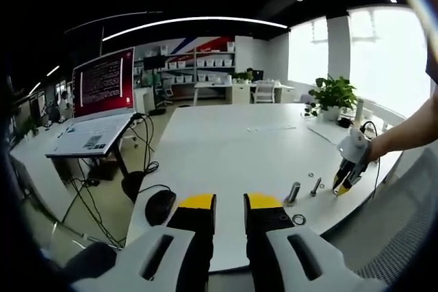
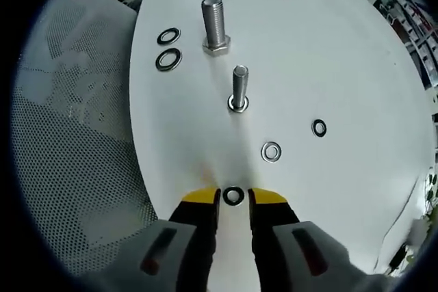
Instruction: Place the washer onto the threaded stud by aligning its center hole with the stud, sliding it down to the base, and recovering from edge contact or off-axis alignment until the washer reaches the visible bottom stop.
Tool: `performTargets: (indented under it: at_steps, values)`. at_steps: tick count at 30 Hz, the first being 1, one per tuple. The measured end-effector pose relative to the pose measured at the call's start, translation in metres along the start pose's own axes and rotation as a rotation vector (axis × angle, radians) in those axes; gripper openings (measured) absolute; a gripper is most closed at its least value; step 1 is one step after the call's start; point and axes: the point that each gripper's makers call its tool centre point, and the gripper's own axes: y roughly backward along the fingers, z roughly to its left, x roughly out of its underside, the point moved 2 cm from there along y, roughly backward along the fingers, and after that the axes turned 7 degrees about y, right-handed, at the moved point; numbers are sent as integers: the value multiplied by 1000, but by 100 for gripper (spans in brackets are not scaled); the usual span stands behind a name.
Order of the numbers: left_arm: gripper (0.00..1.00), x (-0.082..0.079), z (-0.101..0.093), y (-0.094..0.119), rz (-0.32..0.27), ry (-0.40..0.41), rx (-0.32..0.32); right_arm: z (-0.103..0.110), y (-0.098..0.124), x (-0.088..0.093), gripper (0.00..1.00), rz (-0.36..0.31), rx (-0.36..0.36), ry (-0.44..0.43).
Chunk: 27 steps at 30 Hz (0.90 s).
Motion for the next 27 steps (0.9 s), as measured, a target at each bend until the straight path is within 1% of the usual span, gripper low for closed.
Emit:
performTargets:
  at_steps: [7,11,12,13,18,20,22,27]
  values:
    - [14,0,1,1,-11,12,-2,-1,0,-2,20,-1,6,-1]
    - [15,2,1,4,-13,14,1,-4,-1,-5,20,-31,12,-24]
    - [15,0,2,5,-29,23,0,-5,-2,-7,20,-46,18,-33]
    - [15,-2,2,5,-40,29,-1,-5,-2,-7,20,-45,18,-27]
    - [15,-2,1,3,-35,28,11,-5,-2,-9,20,-67,24,-37]
    - [15,-3,1,4,-46,30,13,-6,-2,-11,21,-116,35,-51]
    - [15,-4,1,4,-51,35,14,-6,-2,-11,21,-164,45,-105]
    - [15,-6,2,3,-60,43,13,-5,-1,-10,21,-211,60,-92]
